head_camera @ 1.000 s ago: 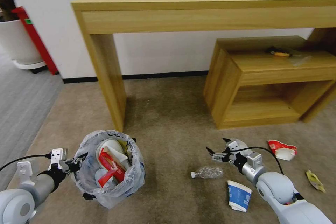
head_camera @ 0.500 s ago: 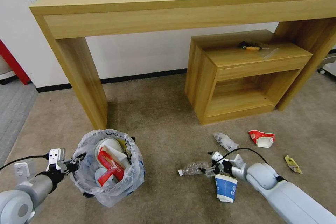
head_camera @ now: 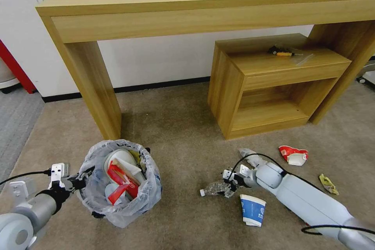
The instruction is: Pick up the trash bin and place the garbage on the floor into it.
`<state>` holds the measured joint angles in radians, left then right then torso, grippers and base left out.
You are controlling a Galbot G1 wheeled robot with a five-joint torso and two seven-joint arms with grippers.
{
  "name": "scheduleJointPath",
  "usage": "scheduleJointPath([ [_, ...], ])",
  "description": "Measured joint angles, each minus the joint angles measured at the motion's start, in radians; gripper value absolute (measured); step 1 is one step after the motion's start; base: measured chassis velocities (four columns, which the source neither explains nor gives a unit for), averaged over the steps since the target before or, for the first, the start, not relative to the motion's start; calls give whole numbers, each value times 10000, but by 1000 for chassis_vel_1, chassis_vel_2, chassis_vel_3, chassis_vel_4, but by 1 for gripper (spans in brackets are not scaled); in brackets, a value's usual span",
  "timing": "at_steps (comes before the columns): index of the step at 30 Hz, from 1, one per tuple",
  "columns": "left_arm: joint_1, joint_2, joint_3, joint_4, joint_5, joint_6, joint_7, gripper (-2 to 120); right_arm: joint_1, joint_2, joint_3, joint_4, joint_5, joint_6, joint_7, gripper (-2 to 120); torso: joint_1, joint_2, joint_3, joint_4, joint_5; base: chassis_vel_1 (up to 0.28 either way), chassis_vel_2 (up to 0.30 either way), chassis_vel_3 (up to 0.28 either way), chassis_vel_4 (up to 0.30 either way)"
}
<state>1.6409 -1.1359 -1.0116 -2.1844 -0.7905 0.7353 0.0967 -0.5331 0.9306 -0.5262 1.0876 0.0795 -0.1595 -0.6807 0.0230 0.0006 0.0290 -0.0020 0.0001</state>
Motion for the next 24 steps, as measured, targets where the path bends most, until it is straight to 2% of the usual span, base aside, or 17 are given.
scheduleJointPath([
  [9,72,-54,-136,18,-3,0,47,0,291,603,-445,-882,-200,88,-43,99,0,0,-1,1,0,0,0,0,0],
  [13,63,9,-180,0,-43,1,68,0,318,935,-361,-1345,-325,170,70,89,0,1,-3,-1,-4,0,0,0,0],
  [14,51,27,-181,-1,-53,0,68,0,334,1048,-322,-1508,-370,282,55,86,-1,2,-5,-4,-20,0,0,0,0],
  [18,40,70,-159,-8,-68,0,69,0,340,1333,-160,-1889,-450,439,54,86,-4,6,-8,-14,-19,-9,-18,-38,3],
  [24,27,180,-160,-8,-124,0,78,0,247,1603,55,-2188,-494,535,173,86,-4,10,-9,-14,-21,0,0,0,0],
])
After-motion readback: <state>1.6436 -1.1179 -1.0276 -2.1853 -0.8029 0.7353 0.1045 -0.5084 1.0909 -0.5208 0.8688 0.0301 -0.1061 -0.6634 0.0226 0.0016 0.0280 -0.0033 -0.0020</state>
